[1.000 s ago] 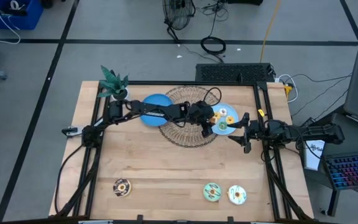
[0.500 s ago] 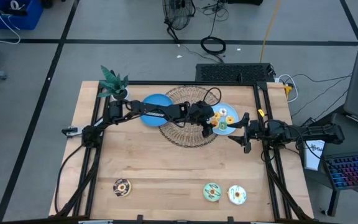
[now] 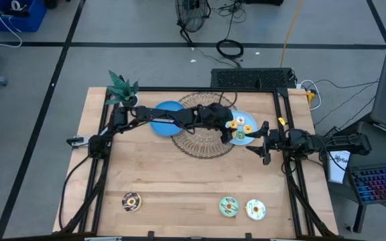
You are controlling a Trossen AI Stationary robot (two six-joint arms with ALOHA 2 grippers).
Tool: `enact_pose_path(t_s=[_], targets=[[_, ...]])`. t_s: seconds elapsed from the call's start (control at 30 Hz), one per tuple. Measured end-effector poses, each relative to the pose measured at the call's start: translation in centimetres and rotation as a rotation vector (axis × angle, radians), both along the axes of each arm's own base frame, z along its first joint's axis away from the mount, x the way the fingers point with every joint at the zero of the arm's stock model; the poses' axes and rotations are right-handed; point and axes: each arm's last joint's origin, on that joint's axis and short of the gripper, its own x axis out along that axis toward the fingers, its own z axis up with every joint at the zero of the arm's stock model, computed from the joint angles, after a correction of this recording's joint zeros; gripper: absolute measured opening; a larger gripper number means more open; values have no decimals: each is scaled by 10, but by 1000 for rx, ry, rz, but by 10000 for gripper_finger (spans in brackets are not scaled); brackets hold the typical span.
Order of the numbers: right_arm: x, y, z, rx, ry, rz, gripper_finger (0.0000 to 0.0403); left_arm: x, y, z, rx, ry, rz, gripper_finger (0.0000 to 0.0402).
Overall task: Pick & Place donuts
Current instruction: Put the large black donut on the dark blue plate
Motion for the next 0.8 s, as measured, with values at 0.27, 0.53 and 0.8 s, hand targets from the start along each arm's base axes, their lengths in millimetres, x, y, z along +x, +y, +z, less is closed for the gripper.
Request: enact_pose_path(t_s=[0.27, 0.53, 0.8], targets=[[0, 0, 0, 0, 0, 0, 242, -24, -3, 69, 39, -92, -9, 262], [0, 0, 0, 0, 0, -1, 242, -65, -11, 135, 121, -123, -42, 253], [0, 0, 0, 0, 0, 0, 242, -107, -18, 181, 117, -129, -39, 266]])
